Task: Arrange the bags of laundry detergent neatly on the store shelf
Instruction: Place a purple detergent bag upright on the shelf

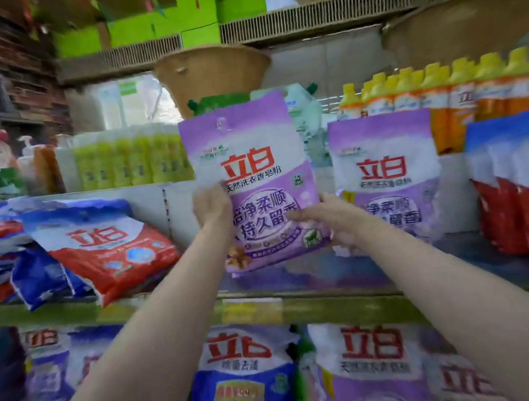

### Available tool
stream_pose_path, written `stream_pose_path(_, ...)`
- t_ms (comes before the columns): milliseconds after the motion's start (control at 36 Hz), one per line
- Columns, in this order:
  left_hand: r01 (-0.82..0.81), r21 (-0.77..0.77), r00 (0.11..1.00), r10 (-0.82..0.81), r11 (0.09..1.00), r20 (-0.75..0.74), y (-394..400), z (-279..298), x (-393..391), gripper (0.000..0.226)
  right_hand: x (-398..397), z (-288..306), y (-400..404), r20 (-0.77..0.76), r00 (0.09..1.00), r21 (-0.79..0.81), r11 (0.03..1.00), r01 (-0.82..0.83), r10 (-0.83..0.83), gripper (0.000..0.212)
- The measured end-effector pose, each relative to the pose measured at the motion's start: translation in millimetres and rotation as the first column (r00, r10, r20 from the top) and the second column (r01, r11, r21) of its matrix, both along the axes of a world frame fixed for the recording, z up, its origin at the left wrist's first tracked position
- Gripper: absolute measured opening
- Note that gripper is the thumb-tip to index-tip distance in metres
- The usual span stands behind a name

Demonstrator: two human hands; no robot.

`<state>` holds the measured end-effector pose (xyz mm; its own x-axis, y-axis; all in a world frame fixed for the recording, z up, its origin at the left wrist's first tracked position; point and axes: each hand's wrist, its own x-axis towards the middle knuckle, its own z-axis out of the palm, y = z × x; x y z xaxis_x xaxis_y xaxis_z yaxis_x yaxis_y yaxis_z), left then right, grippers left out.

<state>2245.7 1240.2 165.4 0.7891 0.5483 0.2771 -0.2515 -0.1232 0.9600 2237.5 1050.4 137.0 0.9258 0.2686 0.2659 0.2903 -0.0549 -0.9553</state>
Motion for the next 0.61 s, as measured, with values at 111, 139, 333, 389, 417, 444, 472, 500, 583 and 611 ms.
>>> stream_pose_path(111,0.067,0.033,0.997,-0.069,0.997,0.041,-53.3,2.4,-13.5,0.035,-25.2,3.6,-49.6,0.015,0.996,-0.035,0.996,0.087,-0.086,0.064)
stream_pose_path(139,0.065,0.066,0.997,-0.068,0.996,0.046,-68.0,4.8,-22.3,0.033,-34.0,4.3,-60.8,0.010,0.994,-0.022,0.994,0.109,-0.109,0.057)
stream_pose_path(333,0.227,0.043,0.967,-0.230,0.973,0.108,-155.3,-1.1,-46.6,0.027,-66.1,-3.8,-137.5,-0.020,0.970,0.050,0.969,0.244,-0.243,0.061)
stream_pose_path(389,0.278,-0.010,0.956,-0.276,0.960,0.100,-172.5,-6.3,-49.4,0.034,-71.2,-7.7,-156.2,-0.010,0.963,0.057,0.962,0.268,-0.268,0.065)
stream_pose_path(417,0.307,-0.024,0.947,-0.303,0.951,0.112,-179.9,-9.8,-45.8,0.038,-72.6,-10.0,-164.5,-0.002,0.960,0.064,0.958,0.281,-0.281,0.064)
stream_pose_path(444,0.323,-0.026,0.940,-0.318,0.946,0.120,-185.9,-13.5,-40.8,0.040,-74.8,-12.4,-171.5,0.008,0.959,0.078,0.956,0.283,-0.284,0.061)
stream_pose_path(472,0.346,-0.016,0.931,-0.341,0.938,0.132,-192.0,-15.5,-40.5,0.037,-77.7,-14.9,-176.7,0.018,0.955,0.086,0.952,0.293,-0.296,0.058)
stream_pose_path(500,0.371,-0.006,0.920,-0.367,0.928,0.134,-198.0,-16.8,-41.5,0.033,-78.1,-18.9,-181.7,0.028,0.950,0.093,0.947,0.308,-0.312,0.057)
stream_pose_path(583,0.390,0.207,0.914,-0.405,0.897,0.033,-214.2,-19.3,-42.7,0.035,-74.1,-30.8,-192.2,0.050,0.930,0.037,0.932,0.361,-0.363,0.065)
stream_pose_path(611,0.377,0.284,0.921,-0.390,0.881,-0.014,-216.6,-20.2,-42.5,0.038,-70.7,-33.6,-194.9,0.045,0.919,-0.004,0.920,0.393,-0.392,0.067)
